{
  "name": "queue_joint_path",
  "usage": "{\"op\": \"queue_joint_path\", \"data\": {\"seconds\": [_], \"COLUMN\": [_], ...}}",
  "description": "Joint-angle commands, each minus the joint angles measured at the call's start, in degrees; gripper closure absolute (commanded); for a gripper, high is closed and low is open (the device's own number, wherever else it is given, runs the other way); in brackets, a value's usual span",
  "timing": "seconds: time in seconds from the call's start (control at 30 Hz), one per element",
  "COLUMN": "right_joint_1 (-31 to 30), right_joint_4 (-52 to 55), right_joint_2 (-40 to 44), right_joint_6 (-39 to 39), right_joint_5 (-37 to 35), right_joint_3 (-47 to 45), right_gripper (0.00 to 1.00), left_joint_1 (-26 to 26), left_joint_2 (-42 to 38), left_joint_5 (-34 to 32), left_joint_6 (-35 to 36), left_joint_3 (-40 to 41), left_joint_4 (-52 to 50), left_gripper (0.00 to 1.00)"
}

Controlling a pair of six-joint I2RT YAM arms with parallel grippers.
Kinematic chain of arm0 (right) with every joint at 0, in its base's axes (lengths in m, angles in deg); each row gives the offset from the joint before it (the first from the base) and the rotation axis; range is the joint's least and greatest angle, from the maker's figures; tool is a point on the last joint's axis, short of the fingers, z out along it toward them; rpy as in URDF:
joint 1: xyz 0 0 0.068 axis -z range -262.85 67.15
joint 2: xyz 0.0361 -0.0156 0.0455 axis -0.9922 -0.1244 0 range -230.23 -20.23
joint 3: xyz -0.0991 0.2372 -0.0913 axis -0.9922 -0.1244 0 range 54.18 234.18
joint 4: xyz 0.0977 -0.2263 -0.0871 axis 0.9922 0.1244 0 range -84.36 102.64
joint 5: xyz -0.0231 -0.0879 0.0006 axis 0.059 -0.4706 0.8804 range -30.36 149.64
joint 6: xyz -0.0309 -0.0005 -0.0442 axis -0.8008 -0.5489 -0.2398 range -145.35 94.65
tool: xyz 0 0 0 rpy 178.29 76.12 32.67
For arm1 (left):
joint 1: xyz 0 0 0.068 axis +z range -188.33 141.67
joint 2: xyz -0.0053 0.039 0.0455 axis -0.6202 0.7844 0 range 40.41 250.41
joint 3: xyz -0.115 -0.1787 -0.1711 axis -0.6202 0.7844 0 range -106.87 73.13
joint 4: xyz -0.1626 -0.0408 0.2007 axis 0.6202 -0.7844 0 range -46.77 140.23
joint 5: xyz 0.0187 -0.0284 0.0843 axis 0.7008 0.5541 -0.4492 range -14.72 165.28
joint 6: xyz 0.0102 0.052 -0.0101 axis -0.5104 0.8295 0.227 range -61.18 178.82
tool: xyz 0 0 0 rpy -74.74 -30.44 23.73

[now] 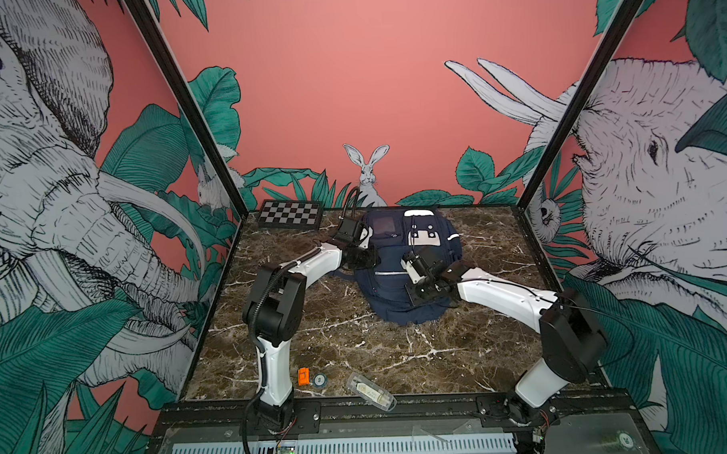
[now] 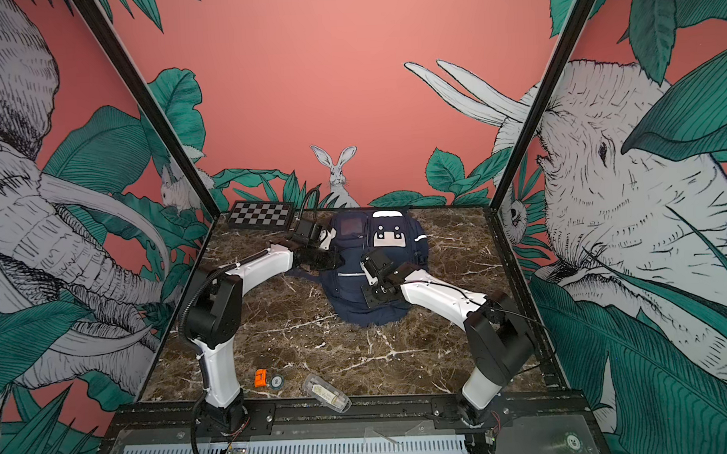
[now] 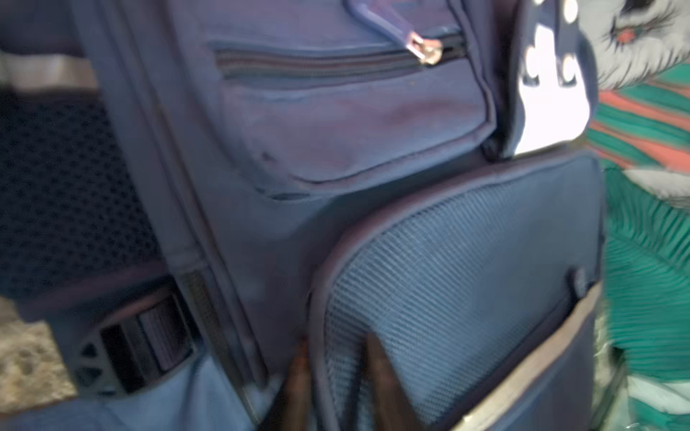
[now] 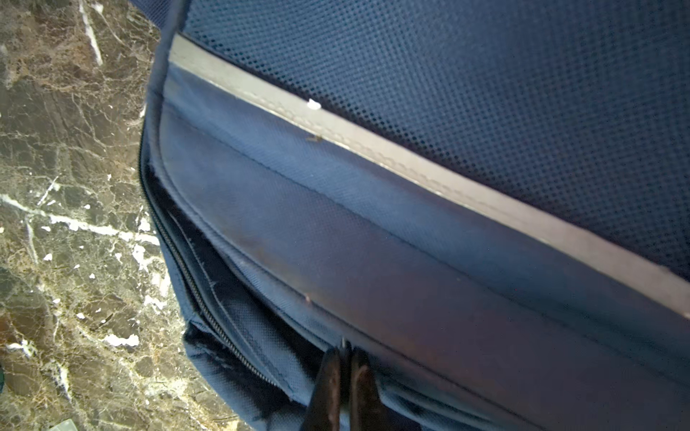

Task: Pack books, pencil case, and school supplies into a backpack
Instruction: Unzip the student bag at the top-center of the table.

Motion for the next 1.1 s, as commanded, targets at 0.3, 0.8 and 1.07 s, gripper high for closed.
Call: {"op": "queue_joint_path", "data": {"seconds": [0.3,0.8,1.07], "right_joint_1": [-10.73,-9.10,-5.95], "right_joint_4": [-1.72,-12.81,-15.53], "right_joint_2": [-9.66,-16.89,-16.71], "right_joint_6": [7.26,23.04,23.97], "right_joint_5": [-0.05,-2.80,-3.04], "right_joint_3": [8.36,17.61,18.03], "right_gripper": [1.00,1.00,1.00], "left_joint_1": [-0.27,1.85,3.33], "left_joint_2": [-5.29,-9.53,-12.40], "left_joint_5": [6.22,5.17,3.07], "left_joint_6": [-8.36,-14.00,-14.43], "left_joint_3": [8.97,17.52,21.42], "left_joint_4": [12.08,20.77,21.20], "left_gripper": [1.00,1.00,1.00]}}
